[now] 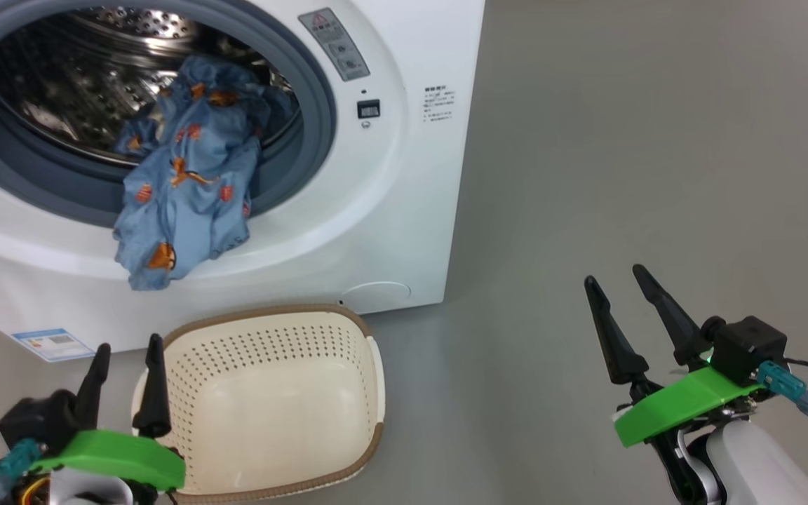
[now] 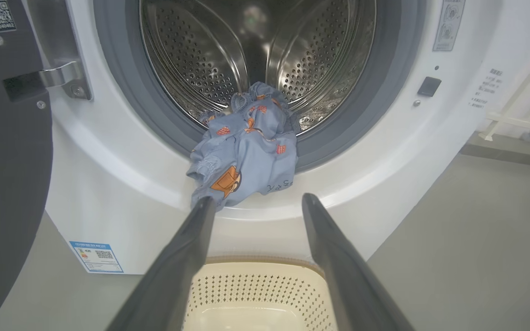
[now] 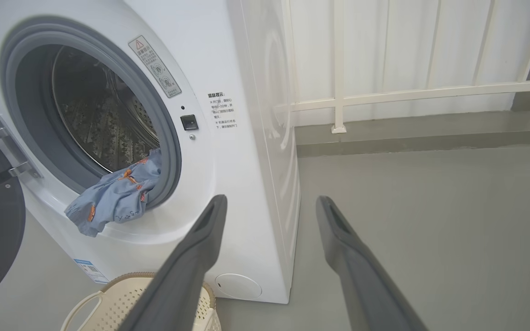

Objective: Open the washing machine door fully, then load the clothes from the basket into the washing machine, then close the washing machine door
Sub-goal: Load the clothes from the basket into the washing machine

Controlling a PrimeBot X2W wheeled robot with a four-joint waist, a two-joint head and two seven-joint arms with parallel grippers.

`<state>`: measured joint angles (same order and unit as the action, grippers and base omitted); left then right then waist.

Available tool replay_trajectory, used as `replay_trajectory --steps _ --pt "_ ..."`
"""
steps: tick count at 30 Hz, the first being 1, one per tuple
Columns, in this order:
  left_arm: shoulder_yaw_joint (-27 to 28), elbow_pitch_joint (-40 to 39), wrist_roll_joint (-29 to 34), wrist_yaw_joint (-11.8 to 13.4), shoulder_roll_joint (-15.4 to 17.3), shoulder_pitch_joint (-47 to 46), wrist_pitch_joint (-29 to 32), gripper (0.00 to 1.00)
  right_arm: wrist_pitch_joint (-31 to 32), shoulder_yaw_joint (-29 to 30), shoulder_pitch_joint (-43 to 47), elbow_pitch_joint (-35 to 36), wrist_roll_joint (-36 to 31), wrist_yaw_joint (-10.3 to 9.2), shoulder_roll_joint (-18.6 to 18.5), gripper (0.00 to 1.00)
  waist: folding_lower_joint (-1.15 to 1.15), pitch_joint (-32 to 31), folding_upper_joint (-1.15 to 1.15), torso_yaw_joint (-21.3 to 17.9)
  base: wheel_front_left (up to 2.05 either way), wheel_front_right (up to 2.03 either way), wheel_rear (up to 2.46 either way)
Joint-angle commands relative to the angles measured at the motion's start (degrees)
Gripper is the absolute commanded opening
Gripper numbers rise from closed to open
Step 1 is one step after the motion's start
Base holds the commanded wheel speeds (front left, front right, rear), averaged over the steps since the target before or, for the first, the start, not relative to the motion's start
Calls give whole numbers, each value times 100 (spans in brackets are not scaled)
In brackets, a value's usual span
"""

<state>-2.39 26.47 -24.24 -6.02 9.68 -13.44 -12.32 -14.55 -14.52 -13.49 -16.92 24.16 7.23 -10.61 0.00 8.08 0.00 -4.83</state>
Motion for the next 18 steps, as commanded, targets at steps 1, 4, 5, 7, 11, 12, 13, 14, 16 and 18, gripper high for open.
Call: replay_trajectory --steps 1,4,5,7,11,12,13,14,16,18 --pt "162 -42 -34 -14 186 -249 1 100 -45 -100 -171 137 -43 25 -14 100 0 106 0 -85 0 0 0" --pt "120 262 -71 -37 252 -480 95 100 -45 -79 -209 154 -55 25 15 100 0 259 0 -149 0 0 0" --pt "113 379 -100 -46 267 -580 118 100 -45 -71 -227 161 -60 25 24 100 0 315 0 -170 0 0 0" --pt "43 782 -106 -73 365 -912 157 100 -45 -63 -298 195 -77 25 68 100 0 499 0 -249 0 0 0" --pt "-36 1390 -127 -100 503 -1413 200 100 -45 -42 -390 240 -110 25 144 100 0 744 0 -363 0 0 0" --pt "-58 1553 -131 -106 537 -1542 221 100 -45 -42 -408 242 -119 25 160 100 0 796 0 -393 0 0 0" --pt "-83 1707 -137 -111 568 -1673 234 100 -45 -43 -427 246 -128 25 177 100 0 846 0 -422 0 0 0" --pt "-115 1845 -140 -117 597 -1801 240 100 -45 -41 -447 253 -136 25 194 100 0 898 0 -451 0 0 0" --pt "-194 2120 -140 -127 664 -2066 263 100 -45 -39 -489 276 -156 25 220 100 0 1019 0 -516 0 0 0" --pt "-245 2350 -183 -135 714 -2339 243 100 -45 -38 -535 302 -177 25 239 100 0 1150 0 -577 0 0 0"
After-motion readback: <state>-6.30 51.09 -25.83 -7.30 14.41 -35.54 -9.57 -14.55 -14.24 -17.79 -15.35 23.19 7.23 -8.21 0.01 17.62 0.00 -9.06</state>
